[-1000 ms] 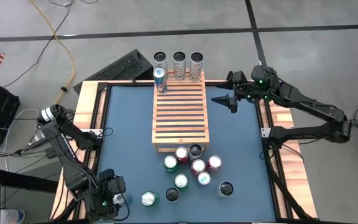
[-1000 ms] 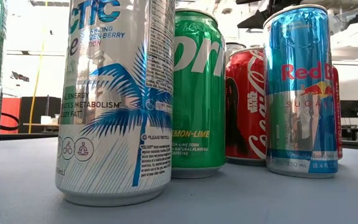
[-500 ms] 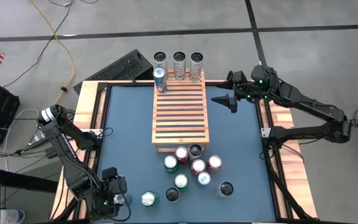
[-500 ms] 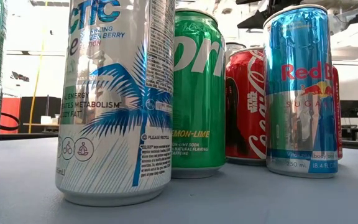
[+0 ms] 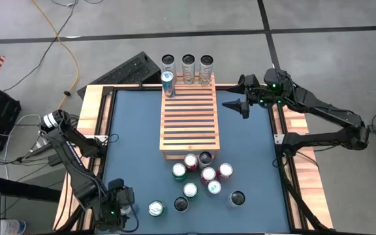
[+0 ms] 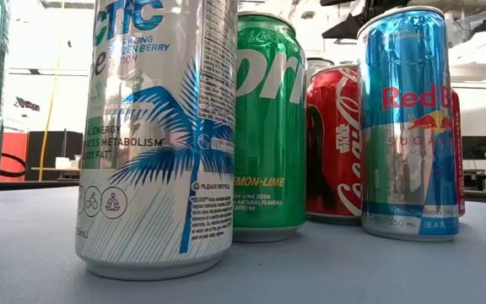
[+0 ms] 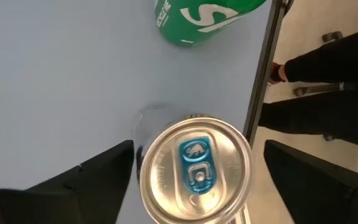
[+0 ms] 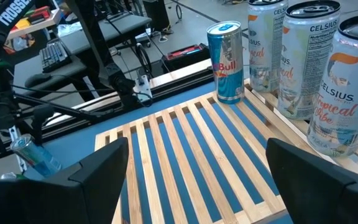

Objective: Place canned beverage on shelf
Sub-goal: Put the left blue soda can on the shelf aligned with the other blue soda cans

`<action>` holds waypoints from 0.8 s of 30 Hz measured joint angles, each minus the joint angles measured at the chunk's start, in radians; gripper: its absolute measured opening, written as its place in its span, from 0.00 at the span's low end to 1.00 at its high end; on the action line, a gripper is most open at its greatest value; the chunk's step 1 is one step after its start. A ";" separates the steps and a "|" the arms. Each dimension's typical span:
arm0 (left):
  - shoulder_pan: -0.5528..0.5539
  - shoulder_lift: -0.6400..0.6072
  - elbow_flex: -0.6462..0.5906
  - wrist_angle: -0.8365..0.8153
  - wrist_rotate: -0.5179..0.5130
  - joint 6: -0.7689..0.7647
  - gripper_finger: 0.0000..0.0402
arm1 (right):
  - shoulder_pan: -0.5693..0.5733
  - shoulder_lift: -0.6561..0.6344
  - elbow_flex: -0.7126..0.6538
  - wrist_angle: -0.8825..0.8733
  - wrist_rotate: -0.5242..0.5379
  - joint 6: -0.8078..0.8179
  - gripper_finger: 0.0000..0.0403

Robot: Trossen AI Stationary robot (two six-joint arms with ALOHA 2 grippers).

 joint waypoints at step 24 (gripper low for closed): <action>0.131 -0.017 0.115 -0.199 0.111 0.064 0.56 | 0.000 0.000 0.000 0.000 -0.005 0.017 0.90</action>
